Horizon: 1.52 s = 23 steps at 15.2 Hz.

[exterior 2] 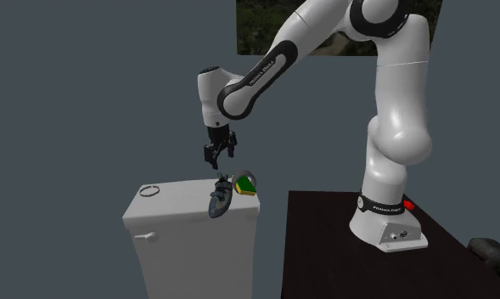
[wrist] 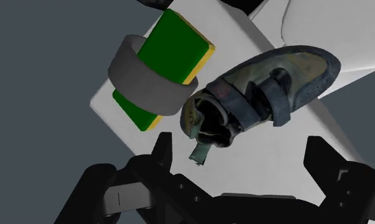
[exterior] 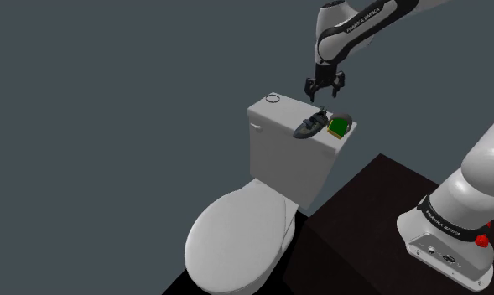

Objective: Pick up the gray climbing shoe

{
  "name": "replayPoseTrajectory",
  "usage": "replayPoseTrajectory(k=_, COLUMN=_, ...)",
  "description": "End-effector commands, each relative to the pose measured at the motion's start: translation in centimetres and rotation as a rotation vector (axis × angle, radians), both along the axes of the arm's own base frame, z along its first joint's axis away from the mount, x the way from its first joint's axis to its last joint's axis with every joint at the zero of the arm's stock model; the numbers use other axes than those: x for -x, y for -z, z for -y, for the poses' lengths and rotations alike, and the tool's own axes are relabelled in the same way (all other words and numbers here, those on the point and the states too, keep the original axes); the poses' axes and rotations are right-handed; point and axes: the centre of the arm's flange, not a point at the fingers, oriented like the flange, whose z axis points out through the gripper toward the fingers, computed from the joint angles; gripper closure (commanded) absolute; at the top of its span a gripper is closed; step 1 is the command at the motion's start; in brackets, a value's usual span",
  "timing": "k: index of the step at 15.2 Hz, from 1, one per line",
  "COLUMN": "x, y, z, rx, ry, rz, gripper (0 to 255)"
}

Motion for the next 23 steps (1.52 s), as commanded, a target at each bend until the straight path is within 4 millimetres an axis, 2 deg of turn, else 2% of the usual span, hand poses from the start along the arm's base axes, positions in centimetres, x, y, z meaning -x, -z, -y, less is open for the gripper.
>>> replayPoseTrajectory(k=1, x=-1.2, y=2.0, z=1.3, rx=0.009, ry=0.051, rz=-0.005, gripper=0)
replayPoseTrajectory(k=6, x=-3.5, y=6.9, z=5.1, rx=0.031, ry=0.173, rz=-0.017, gripper=0)
replayPoseTrajectory(k=7, x=-3.7, y=7.4, z=5.5, rx=0.033, ry=0.186, rz=-0.019, gripper=0)
replayPoseTrajectory(k=14, x=-3.7, y=11.1, z=5.5, rx=0.033, ry=0.186, rz=-0.019, gripper=0)
replayPoseTrajectory(k=16, x=-3.7, y=11.4, z=5.5, rx=0.033, ry=0.186, rz=-0.019, gripper=0)
replayPoseTrajectory(k=17, x=-3.7, y=11.4, z=5.6, rx=0.033, ry=0.185, rz=-0.019, gripper=255)
replayPoseTrajectory(k=23, x=-3.6, y=11.5, z=5.6, rx=0.033, ry=0.185, rz=-0.018, gripper=255)
